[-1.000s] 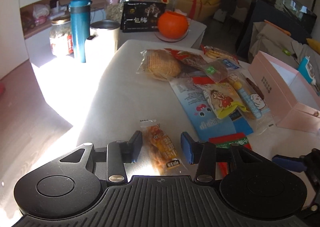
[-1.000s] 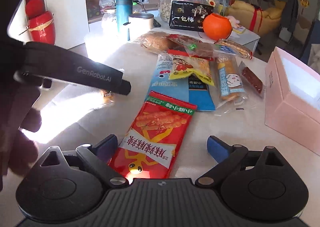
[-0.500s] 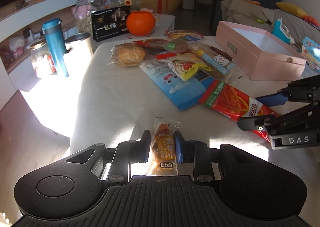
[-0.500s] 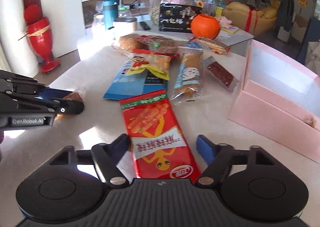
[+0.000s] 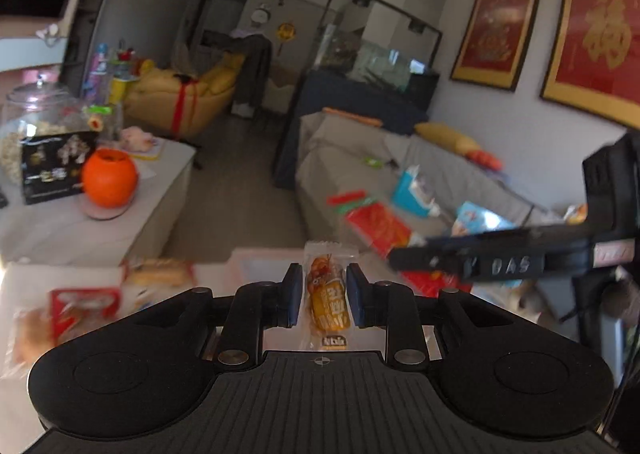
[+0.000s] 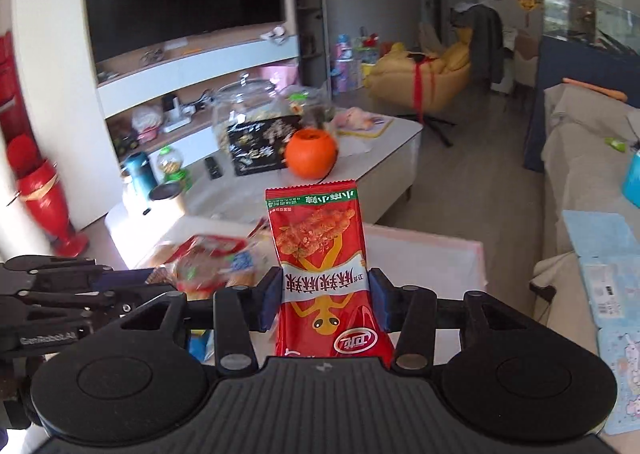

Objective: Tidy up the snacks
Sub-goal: 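Carry both snacks into the pink box and open both grippers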

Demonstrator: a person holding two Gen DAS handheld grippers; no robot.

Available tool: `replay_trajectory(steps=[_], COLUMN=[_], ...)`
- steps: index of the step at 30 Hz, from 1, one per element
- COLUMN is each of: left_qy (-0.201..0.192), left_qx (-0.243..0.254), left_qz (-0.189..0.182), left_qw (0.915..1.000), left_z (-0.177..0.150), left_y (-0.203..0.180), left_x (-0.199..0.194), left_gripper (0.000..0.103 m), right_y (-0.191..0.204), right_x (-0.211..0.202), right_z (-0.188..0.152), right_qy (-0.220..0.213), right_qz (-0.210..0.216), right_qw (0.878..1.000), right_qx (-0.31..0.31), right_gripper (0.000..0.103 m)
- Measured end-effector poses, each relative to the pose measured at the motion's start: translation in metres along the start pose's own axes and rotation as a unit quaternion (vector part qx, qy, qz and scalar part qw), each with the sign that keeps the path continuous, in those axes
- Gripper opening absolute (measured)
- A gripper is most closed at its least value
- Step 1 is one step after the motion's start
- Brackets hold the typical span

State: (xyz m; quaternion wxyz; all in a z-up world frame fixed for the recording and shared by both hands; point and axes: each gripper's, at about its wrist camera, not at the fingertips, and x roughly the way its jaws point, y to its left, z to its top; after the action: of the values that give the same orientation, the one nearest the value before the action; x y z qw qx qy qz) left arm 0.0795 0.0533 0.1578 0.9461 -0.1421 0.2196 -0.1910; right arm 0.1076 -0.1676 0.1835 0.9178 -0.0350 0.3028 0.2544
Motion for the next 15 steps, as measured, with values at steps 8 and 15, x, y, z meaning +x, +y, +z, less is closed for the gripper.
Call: replay_trajectory(steps=[8, 15], left_qy=[0.017, -0.016], left_qx=[-0.025, -0.081], left_qz=[0.051, 0.172], left_qw=[0.9982, 0.9816], left_z=[-0.015, -0.089], left_y=[0.035, 0.087], left_x=[0.048, -0.019], left_gripper=[0.031, 0.031], right_y=[-0.057, -0.021], right_x=[0.044, 0.098], right_z=[0.01, 0.015], right_qy=[0.03, 0.069], right_qz=[-0.098, -0.05], right_qw=[0.994, 0.996], right_qx=[0.022, 0.006], right_gripper=[0.072, 0.072])
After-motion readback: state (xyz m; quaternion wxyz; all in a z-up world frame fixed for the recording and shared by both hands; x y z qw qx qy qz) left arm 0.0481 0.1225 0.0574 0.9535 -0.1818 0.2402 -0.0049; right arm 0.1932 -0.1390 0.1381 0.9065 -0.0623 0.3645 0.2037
